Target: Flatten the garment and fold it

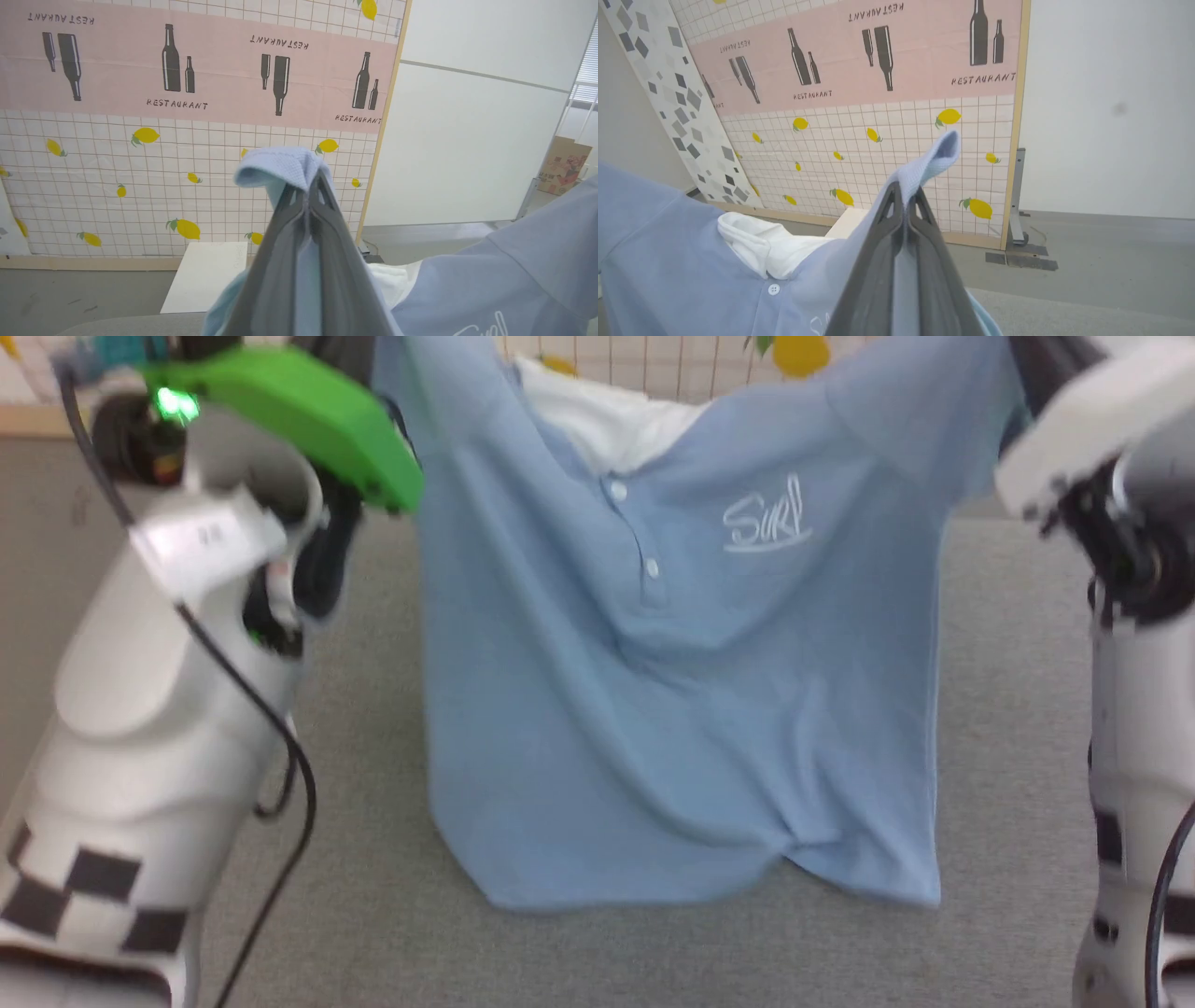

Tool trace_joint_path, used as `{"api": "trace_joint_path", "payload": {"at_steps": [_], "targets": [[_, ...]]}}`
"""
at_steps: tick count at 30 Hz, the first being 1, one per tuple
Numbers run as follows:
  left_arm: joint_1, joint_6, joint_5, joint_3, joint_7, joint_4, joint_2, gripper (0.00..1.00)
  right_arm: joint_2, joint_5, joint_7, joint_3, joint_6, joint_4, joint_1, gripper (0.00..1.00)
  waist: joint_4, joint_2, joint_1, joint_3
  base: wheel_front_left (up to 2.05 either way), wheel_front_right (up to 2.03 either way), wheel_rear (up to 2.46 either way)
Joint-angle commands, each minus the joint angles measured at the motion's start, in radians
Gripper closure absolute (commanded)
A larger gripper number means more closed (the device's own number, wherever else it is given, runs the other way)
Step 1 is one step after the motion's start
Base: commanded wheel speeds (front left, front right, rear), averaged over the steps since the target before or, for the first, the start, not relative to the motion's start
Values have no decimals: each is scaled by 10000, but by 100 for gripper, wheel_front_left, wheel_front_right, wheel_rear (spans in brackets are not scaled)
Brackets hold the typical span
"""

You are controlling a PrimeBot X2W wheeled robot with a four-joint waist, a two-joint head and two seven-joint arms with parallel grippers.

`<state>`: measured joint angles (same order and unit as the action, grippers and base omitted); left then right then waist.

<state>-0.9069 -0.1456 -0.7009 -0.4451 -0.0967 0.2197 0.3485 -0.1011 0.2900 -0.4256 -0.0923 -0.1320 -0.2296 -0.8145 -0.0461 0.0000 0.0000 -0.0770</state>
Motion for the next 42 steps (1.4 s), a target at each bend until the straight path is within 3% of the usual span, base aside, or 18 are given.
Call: {"api": "trace_joint_path", "payload": {"at_steps": [1,6,13,17,27,36,42], "targets": [[-486,99,186,-39,-41,345,-10,100,27,-160,214,69,13,-249,-521,100,328,0,0,461,0,0,0],[-2005,127,733,-38,106,1664,168,100,132,-686,933,298,13,-1494,-2121,100,539,0,0,648,0,0,0],[-3281,180,504,108,-691,2986,176,100,305,-1305,859,275,13,-3384,-3697,100,811,0,0,542,0,0,0],[-3961,88,317,220,-1096,3256,25,100,428,-1665,355,-160,13,-4300,-4599,100,937,0,0,-24,0,0,0],[-5767,-80,574,213,-809,3475,-379,100,504,-2763,924,-476,13,-5123,-6653,100,1182,0,0,-2361,0,0,0],[-7202,-124,871,735,1563,3141,-692,100,272,-4661,3191,-144,13,-4747,-8305,100,1112,0,0,-4423,0,0,0],[-7434,352,811,1031,3118,3206,-888,100,-401,-5603,4950,773,13,-4999,-8825,100,819,0,0,-5004,0,0,0]]}}
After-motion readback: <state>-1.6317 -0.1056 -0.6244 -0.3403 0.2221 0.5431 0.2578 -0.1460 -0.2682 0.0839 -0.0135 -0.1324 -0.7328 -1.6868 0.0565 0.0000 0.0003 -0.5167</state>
